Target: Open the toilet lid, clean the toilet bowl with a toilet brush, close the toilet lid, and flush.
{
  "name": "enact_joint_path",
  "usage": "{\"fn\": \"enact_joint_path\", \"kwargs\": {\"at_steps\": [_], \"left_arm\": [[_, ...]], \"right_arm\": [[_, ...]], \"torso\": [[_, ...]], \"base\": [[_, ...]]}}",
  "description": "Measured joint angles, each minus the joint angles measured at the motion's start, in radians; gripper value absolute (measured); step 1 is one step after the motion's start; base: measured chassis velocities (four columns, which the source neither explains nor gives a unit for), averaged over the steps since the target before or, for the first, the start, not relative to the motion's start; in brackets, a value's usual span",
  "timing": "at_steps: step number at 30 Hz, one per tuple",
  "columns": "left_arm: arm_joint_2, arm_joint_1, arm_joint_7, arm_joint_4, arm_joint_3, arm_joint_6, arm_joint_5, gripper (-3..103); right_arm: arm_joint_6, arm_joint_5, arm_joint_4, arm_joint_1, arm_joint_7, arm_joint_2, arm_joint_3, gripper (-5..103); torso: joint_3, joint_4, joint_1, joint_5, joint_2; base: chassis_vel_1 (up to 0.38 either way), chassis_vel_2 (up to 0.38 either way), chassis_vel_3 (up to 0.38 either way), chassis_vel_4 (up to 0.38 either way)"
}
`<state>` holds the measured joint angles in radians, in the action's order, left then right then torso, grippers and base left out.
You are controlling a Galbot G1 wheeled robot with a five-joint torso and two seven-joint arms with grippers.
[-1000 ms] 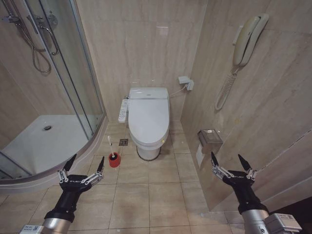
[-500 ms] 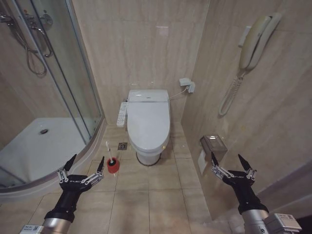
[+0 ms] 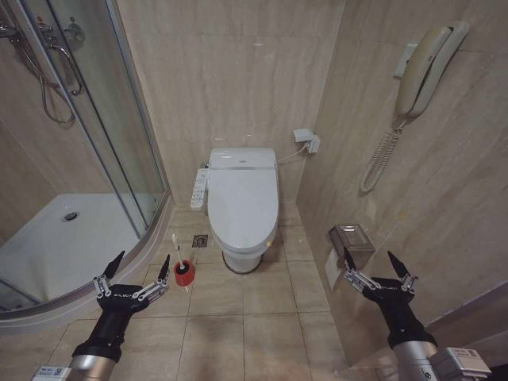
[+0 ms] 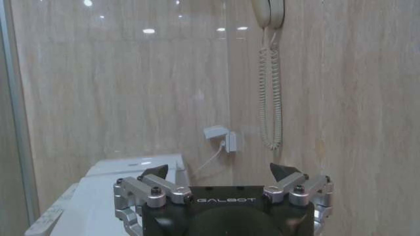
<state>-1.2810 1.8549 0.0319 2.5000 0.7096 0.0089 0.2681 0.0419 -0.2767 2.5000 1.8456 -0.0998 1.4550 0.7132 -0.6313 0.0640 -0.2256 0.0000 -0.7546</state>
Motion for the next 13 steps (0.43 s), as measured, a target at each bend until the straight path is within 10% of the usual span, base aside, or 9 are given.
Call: {"fn": "enact_joint_path", "kwargs": {"at_steps": [13], "left_arm": [[0.000, 0.000, 0.000, 0.000, 0.000, 0.000, 0.000, 100]], "right_arm": [[0.000, 0.000, 0.000, 0.000, 0.000, 0.000, 0.000, 100]], "torso": [[0.000, 0.0000, -0.001, 0.0000, 0.000]], "base": [[0.000, 0.000, 0.000, 0.000]]}}
